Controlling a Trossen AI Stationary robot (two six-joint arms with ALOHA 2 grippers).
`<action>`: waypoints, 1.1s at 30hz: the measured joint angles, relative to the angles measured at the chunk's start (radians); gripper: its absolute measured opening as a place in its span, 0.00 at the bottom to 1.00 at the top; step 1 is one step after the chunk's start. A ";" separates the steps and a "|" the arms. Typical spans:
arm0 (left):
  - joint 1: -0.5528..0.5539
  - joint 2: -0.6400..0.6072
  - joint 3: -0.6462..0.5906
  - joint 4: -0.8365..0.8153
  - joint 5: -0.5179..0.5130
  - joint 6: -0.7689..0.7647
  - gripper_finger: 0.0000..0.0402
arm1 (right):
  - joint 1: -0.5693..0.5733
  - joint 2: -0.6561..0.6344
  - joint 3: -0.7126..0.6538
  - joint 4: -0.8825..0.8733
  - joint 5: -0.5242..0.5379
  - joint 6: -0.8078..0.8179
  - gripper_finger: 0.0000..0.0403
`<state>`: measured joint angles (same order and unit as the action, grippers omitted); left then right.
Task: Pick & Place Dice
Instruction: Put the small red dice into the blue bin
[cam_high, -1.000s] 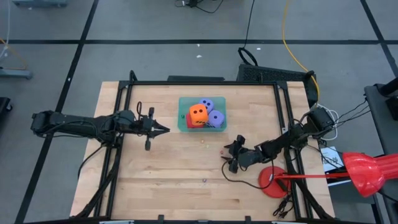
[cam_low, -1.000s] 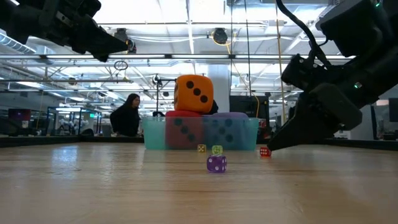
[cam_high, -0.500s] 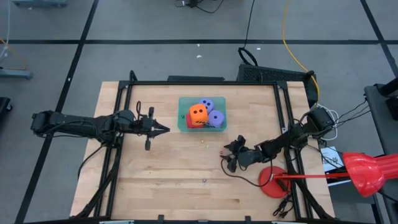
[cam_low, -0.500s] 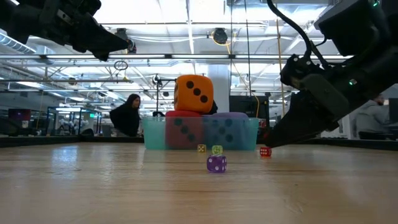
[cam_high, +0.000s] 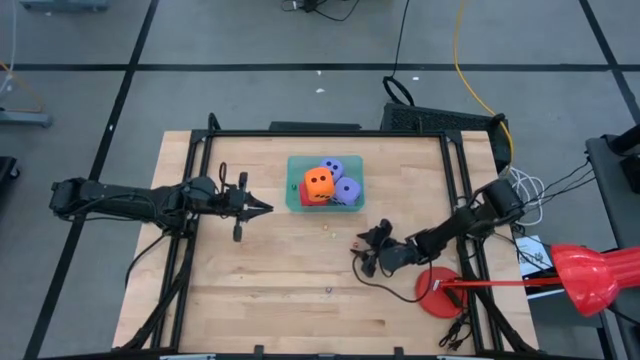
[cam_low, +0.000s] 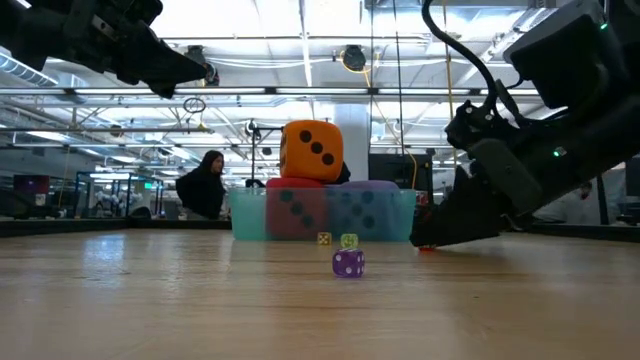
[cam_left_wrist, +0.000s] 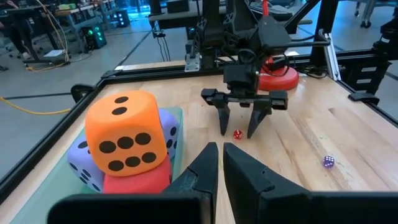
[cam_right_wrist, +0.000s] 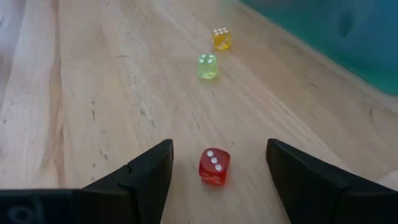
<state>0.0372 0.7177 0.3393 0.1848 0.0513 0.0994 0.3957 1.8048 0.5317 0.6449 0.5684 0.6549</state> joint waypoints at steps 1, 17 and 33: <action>0.000 0.000 0.000 0.000 0.000 0.000 0.09 | 0.002 0.013 0.004 0.020 0.009 -0.001 0.62; 0.001 0.000 0.000 -0.001 0.000 0.000 0.09 | 0.049 0.030 0.039 -0.096 0.063 0.104 0.43; 0.001 0.000 0.000 -0.001 0.000 -0.005 0.09 | 0.070 0.030 0.038 -0.186 0.059 0.003 0.38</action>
<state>0.0380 0.7177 0.3393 0.1839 0.0513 0.0944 0.4660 1.8351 0.5699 0.4591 0.6273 0.6575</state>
